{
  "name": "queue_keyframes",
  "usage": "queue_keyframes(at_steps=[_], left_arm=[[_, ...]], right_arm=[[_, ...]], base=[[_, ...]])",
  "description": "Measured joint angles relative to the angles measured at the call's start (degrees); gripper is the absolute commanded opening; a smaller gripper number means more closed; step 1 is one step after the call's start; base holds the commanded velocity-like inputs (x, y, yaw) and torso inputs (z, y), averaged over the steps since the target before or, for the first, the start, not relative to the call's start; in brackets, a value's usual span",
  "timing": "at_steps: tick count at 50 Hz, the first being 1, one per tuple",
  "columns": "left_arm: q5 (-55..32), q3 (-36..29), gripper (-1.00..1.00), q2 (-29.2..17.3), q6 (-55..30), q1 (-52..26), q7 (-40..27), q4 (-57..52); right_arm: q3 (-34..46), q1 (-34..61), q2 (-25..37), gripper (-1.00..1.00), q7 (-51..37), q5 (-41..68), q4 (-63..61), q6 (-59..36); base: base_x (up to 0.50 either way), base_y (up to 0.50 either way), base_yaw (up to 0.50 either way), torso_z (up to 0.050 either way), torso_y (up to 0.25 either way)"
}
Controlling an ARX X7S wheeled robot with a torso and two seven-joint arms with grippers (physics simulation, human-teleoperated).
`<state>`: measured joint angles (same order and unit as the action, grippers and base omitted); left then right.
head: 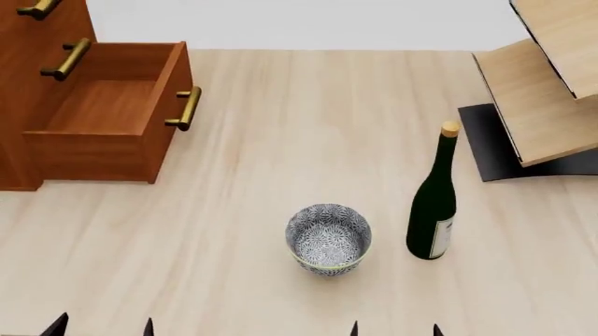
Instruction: Put the wine bottle in the bottom drawer of the cabinet.
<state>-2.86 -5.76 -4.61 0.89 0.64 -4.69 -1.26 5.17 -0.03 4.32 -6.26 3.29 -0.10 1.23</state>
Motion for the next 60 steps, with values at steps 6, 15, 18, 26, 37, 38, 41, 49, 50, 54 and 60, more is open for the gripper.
queue_keyframes(at_steps=[6,15,18,26,37,38,41,49,50,54,60], left_arm=[[-0.26,-0.58,1.0,-0.46,-0.06,-0.01,-0.47,-0.14],[-0.7,-1.39,1.0,-1.13,-0.07,-0.11,-1.03,-0.16],[-0.91,-1.58,1.0,-1.31,0.01,-0.15,-1.21,-0.1],[-1.44,-2.15,1.0,-1.66,0.02,-0.27,-1.64,-0.04],[-1.99,-2.78,1.0,-2.21,-0.33,-0.5,-2.34,0.13],[-2.03,-2.82,1.0,-2.25,-0.36,-0.51,-2.42,0.12],[-2.13,-2.98,1.0,-2.39,-0.44,-0.53,-2.64,0.09],[-1.91,-3.51,1.0,-2.85,0.13,-0.35,-3.32,-0.04],[-1.92,-3.56,1.0,-2.91,0.18,-0.34,-3.38,-0.05],[-2.09,-3.69,1.0,-3.15,0.32,-0.28,-3.59,-0.15],[-2.36,-3.97,1.0,-3.36,0.75,-0.09,-3.83,-0.45]], right_arm=[[0.64,-0.01,0.43,1.0,-0.65,-0.01,-0.06,0.23],[1.65,0.01,1.05,1.0,-1.74,-0.29,-0.14,0.35],[1.94,0.04,1.24,1.0,-2.05,-0.3,-0.12,0.39],[2.5,0.13,1.8,1.0,-2.7,-0.03,-0.05,0.44],[3.19,0.33,2.32,1.0,-3.27,0.7,0.14,0.3],[3.24,0.34,2.36,1.0,-3.32,0.76,0.13,0.29],[3.37,0.38,2.47,1.0,-3.42,0.98,0.21,0.36],[3.85,0.4,2.72,1.0,-3.96,1.19,0.08,0.34],[3.91,0.39,2.75,1.0,-4.03,1.21,0.02,0.32],[4.49,0.4,2.95,1.0,-4.54,0.51,-0.18,0.21],[5.3,0.34,3.32,1.0,-5.57,-0.88,-0.68,-0.14]], base=[[0.0,0.0,0.0,0.05,0.0],[0.0,0.0,0.0,0.05,0.0],[0.0,0.0,0.0,0.046,0.0],[0.0,0.38,0.0,0.0,0.0],[0.0,0.46,0.0,0.0,0.0],[0.0,0.5,0.0,0.0,0.0],[0.0,0.5,0.0,0.0,0.0],[0.0,0.44,0.0,0.0,0.0],[0.0,0.0,0.0,0.0,0.0],[0.0,-0.01,0.0,0.0,0.0],[0.0,0.0,0.0,0.0,0.0]])
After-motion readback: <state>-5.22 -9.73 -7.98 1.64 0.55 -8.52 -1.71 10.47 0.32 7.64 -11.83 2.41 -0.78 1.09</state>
